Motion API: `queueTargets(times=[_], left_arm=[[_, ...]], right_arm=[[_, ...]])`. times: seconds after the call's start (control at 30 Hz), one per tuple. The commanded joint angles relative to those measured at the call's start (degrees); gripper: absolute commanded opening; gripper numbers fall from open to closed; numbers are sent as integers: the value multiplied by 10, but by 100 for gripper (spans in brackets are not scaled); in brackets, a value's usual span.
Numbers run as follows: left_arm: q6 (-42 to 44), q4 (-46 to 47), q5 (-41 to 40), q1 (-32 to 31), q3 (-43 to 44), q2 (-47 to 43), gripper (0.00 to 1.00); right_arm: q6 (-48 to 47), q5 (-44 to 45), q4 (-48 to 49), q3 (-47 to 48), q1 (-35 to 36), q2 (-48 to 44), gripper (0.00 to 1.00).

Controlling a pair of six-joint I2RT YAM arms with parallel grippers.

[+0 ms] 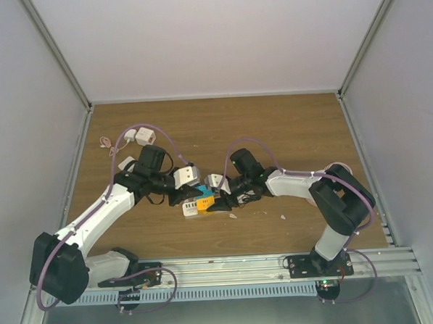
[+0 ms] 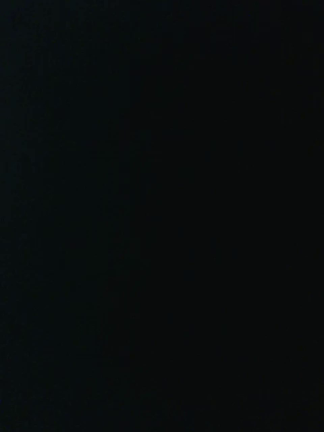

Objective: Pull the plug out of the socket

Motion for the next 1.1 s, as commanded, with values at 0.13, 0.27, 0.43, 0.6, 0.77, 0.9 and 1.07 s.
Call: queueTargets(times=[0.13, 0.27, 0.43, 0.6, 0.77, 0.9, 1.07], left_arm=[[-1, 11, 71, 22, 33, 6, 0], [16, -7, 64, 38, 32, 2, 0], [37, -43, 79, 76, 42, -5, 0], [49, -90, 117, 92, 74, -10, 0], [43, -112, 158, 105, 106, -18, 0], [32, -126, 214, 115, 128, -16, 0], [19, -133, 282, 119, 143, -13, 0]], right_arm=[[-12, 30, -13, -4, 1, 23, 42], [-7, 22, -25, 2, 1, 16, 48], [-4, 13, -37, 22, -3, -12, 64], [4, 7, -47, 50, -20, -33, 77], [27, -17, -53, 77, -46, -50, 85], [45, -28, -47, 106, -74, -62, 88], [82, -21, -1, 118, -82, -63, 90]])
